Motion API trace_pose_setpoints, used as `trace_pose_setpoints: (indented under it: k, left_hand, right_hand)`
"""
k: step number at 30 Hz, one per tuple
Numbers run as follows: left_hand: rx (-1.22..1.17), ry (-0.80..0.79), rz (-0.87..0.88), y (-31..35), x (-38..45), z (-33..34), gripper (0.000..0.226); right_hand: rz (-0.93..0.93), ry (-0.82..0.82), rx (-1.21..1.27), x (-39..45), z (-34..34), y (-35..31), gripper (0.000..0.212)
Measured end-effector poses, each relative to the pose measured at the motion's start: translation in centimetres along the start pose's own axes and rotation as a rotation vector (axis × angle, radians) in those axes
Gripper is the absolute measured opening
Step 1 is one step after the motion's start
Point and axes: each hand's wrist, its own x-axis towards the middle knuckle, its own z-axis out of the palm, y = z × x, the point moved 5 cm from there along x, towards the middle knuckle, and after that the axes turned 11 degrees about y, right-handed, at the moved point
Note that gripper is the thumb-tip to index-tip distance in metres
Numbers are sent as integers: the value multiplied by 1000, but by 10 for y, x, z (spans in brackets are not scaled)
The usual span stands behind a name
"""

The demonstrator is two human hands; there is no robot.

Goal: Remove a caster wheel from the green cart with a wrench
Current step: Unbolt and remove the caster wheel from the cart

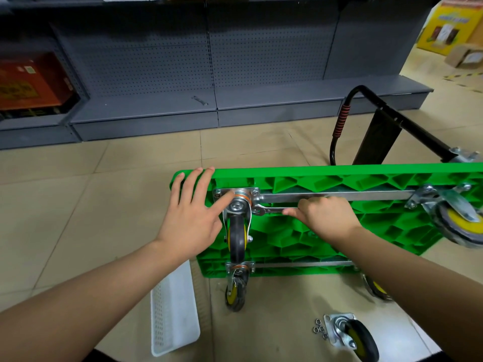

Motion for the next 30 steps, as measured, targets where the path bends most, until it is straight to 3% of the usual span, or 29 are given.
trace_pose_setpoints:
  k: [9, 13, 15, 22, 30]
  left_hand:
    - [-4, 7, -3, 0, 1, 0, 58]
    - [-8, 6, -2, 0, 1, 0, 58]
    - [-3, 5, -2, 0, 1, 0, 58]
    - [1, -4, -3, 0, 0, -1, 57]
    - [5, 5, 2, 1, 0, -1, 57]
  right_hand:
    - [28, -73, 2, 7, -11, 3, 67]
    - [143, -329, 31, 4, -10, 0, 65]
    - [178, -370, 28, 3, -12, -1, 64]
    - [290, -345, 117, -23, -3, -4, 54]
    - [165, -178, 54, -15, 2, -4, 53]
